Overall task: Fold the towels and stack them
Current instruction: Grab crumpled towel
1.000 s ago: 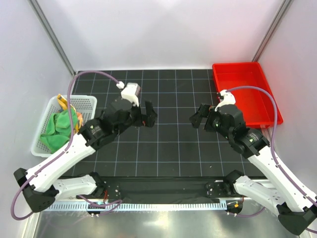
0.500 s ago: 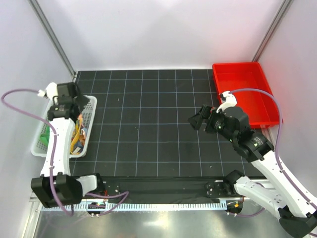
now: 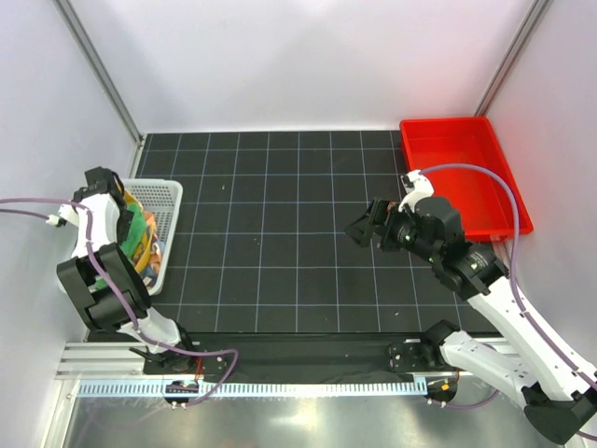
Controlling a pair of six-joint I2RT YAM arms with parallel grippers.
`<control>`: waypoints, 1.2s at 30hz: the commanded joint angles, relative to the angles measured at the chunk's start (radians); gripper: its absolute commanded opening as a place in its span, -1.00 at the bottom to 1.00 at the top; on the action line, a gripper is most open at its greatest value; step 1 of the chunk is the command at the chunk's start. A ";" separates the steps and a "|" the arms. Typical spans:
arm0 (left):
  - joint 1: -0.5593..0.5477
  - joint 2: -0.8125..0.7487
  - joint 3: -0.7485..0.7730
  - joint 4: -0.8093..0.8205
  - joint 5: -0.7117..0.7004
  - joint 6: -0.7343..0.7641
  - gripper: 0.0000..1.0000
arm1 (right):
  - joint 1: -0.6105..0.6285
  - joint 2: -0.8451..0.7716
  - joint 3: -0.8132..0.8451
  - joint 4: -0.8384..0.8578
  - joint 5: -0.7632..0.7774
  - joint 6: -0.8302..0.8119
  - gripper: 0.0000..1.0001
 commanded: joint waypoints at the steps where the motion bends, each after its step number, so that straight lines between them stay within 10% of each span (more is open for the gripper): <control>1: 0.006 -0.073 -0.045 0.195 -0.029 0.063 0.72 | 0.003 0.009 0.030 0.051 -0.025 0.004 0.99; 12: 0.006 -0.026 -0.079 0.391 0.061 0.115 0.40 | 0.003 0.052 0.016 0.088 -0.040 0.039 1.00; 22: 0.005 -0.066 -0.019 0.411 0.152 0.185 -0.98 | 0.003 0.029 0.013 0.056 -0.003 0.020 0.99; 30: -0.084 -0.144 0.206 0.417 0.375 0.281 -1.00 | 0.003 0.049 0.044 0.054 0.007 0.011 0.99; 36: -0.200 -0.040 0.637 0.376 0.855 0.291 -1.00 | 0.003 0.015 0.100 0.030 0.130 -0.044 0.99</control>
